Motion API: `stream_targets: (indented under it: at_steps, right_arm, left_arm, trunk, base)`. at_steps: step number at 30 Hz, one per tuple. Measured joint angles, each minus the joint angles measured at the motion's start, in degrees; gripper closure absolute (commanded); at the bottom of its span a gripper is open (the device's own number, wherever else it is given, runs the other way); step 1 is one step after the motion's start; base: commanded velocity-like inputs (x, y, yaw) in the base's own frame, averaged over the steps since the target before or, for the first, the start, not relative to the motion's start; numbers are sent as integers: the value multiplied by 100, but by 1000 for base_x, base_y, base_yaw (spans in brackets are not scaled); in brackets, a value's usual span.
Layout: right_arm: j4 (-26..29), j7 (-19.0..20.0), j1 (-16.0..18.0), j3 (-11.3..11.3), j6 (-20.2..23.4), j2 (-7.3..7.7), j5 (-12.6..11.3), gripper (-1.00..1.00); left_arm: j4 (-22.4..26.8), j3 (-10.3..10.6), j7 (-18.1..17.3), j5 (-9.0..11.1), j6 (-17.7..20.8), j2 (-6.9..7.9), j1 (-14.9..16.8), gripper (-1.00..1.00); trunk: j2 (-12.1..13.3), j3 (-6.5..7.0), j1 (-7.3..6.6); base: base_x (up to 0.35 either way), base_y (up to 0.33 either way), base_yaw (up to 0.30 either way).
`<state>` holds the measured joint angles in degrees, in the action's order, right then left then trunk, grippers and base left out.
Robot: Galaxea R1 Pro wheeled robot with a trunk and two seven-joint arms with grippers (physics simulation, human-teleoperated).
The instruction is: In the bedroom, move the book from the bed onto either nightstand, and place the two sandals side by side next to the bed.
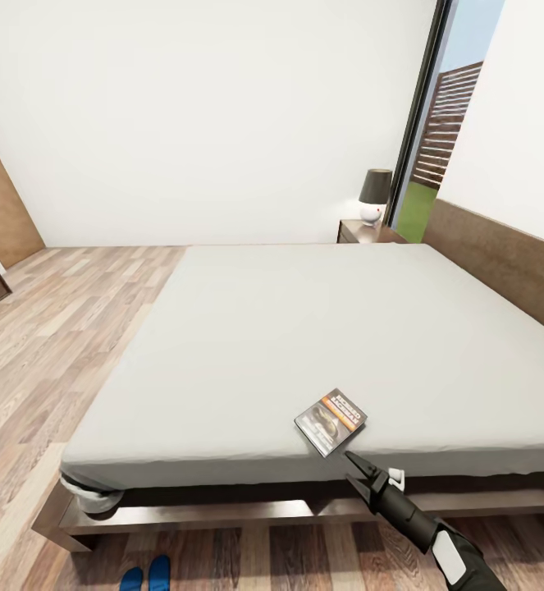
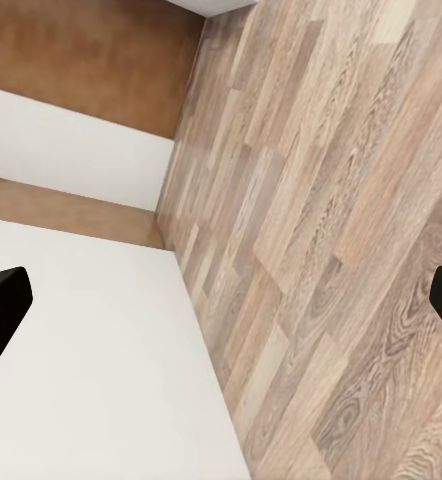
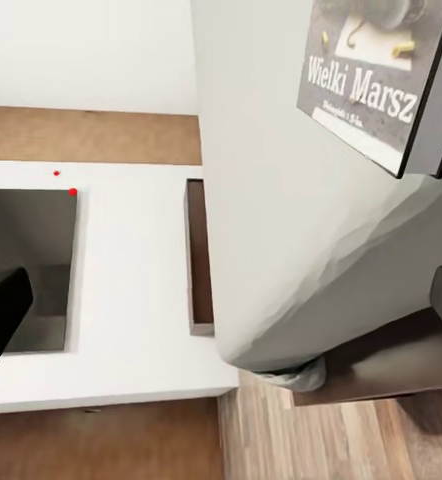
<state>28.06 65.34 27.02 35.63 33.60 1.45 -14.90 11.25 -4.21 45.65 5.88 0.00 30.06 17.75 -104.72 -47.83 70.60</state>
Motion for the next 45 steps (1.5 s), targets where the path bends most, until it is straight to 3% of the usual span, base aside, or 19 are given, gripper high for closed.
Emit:
stream_targets:
  at_steps: [6,15,18,28,32,36,45]
  right_arm:
    - [0,22,8,34,10,29,-14,-100]
    - [21,32,34,335,51,74,-183,-100]
    - [23,39,36,420,64,173,-328,-100]
    - [17,37,27,486,75,340,-751,-100]
    - [17,34,27,492,76,358,-814,-100]
    - [17,32,27,496,76,381,-871,-100]
    - [12,32,22,507,78,419,-916,-100]
  left_arm:
    - [0,2,-2,4,0,0,0,-100]
    - [0,4,0,5,-3,0,0,-100]
    - [0,3,2,6,-5,0,-1,-100]
    - [0,1,3,5,-6,0,-6,-100]
    - [0,1,4,2,-6,0,-4,-100]
    - [0,4,4,2,-7,0,-2,-100]
    - [0,2,5,0,-2,0,-3,-100]
  trunk:
    - [-239,-107,131]
    - [-241,-108,132]
    - [-241,-108,132]
    - [-241,-108,132]
    - [-241,-108,132]
    - [-400,-179,219]
    - [-401,-180,220]
  base:
    - [0,0,0]
    - [0,0,0]
    - [0,0,0]
    - [0,0,0]
    - [0,0,0]
    - [0,0,0]
    - [0,0,0]
